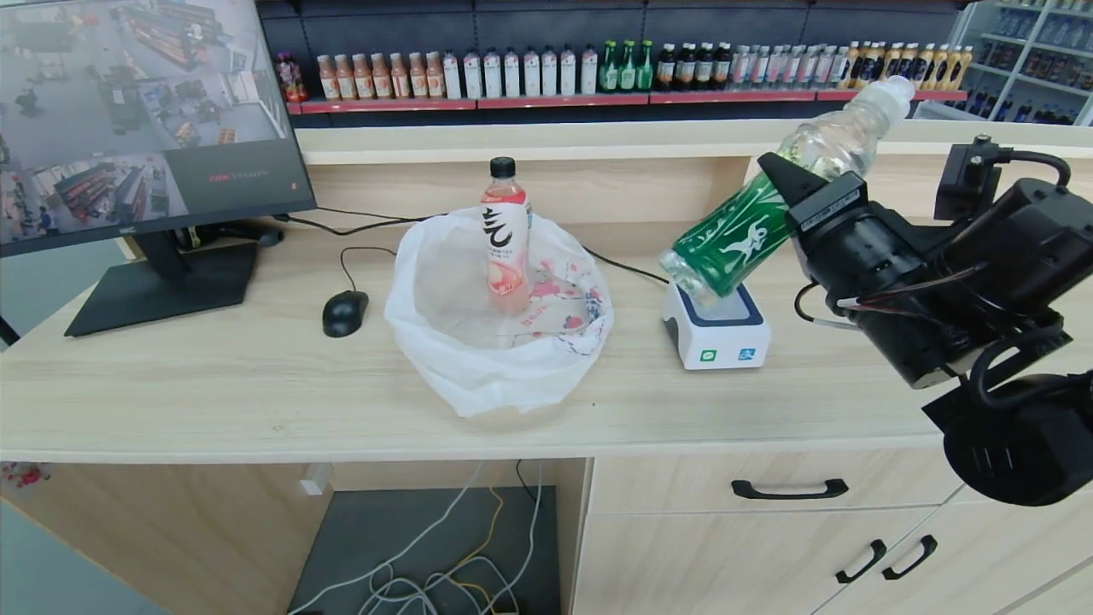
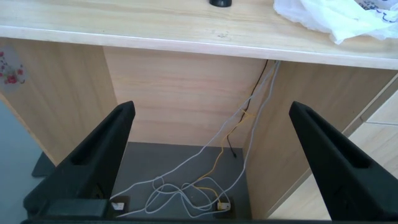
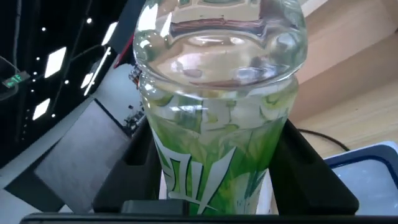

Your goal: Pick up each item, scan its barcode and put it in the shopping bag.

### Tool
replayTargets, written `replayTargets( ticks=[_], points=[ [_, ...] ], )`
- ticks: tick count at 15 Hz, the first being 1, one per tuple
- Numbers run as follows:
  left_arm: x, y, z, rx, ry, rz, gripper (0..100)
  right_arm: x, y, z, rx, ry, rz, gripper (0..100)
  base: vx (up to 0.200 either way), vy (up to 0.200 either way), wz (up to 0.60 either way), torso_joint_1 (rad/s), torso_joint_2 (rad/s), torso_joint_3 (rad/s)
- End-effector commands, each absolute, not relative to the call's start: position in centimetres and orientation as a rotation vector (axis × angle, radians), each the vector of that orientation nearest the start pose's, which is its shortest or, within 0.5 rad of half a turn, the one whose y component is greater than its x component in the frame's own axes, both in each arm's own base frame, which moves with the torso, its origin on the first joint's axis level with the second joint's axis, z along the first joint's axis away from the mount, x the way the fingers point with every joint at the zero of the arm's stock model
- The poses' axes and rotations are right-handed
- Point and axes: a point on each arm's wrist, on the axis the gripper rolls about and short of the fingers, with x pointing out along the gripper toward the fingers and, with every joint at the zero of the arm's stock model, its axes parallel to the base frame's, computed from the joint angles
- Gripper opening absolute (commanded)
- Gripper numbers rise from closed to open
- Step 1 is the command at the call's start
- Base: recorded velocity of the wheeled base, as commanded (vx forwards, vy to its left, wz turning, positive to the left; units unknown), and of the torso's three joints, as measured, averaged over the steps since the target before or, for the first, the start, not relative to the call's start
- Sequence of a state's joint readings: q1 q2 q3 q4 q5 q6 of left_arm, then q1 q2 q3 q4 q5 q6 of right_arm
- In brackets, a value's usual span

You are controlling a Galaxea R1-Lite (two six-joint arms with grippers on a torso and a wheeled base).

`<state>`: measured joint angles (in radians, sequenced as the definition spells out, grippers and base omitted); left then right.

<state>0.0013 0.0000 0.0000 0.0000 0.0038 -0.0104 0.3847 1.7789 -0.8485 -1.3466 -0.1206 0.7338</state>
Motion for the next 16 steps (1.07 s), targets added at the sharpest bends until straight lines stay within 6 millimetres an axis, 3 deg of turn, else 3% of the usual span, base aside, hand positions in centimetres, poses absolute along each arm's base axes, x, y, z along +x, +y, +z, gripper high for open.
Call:
replayTargets(
  ticks=[1, 4, 7, 16],
  points=[
    [-2.3, 0.0, 7.5, -0.011, 0.0, 0.006, 100, 30.5, 11.2, 23.6, 0.896, -0.282, 0.387, 0, 0.0, 0.0, 0.0, 0.0, 0.0, 0.0],
    [-2.3, 0.0, 7.5, -0.011, 0.0, 0.006, 100, 31.8, 10.1, 23.2, 1.056, -0.287, 0.384, 0, 0.0, 0.0, 0.0, 0.0, 0.0, 0.0],
    [-2.3, 0.0, 7.5, -0.011, 0.0, 0.006, 100, 34.0, 9.1, 21.3, 1.104, -0.295, 0.347, 0, 0.0, 0.0, 0.0, 0.0, 0.0, 0.0],
    [-2.3, 0.0, 7.5, -0.011, 0.0, 0.006, 100, 36.5, 8.8, 19.0, 1.227, -0.264, 0.33, 0, 0.0, 0.0, 0.0, 0.0, 0.0, 0.0]
  ],
)
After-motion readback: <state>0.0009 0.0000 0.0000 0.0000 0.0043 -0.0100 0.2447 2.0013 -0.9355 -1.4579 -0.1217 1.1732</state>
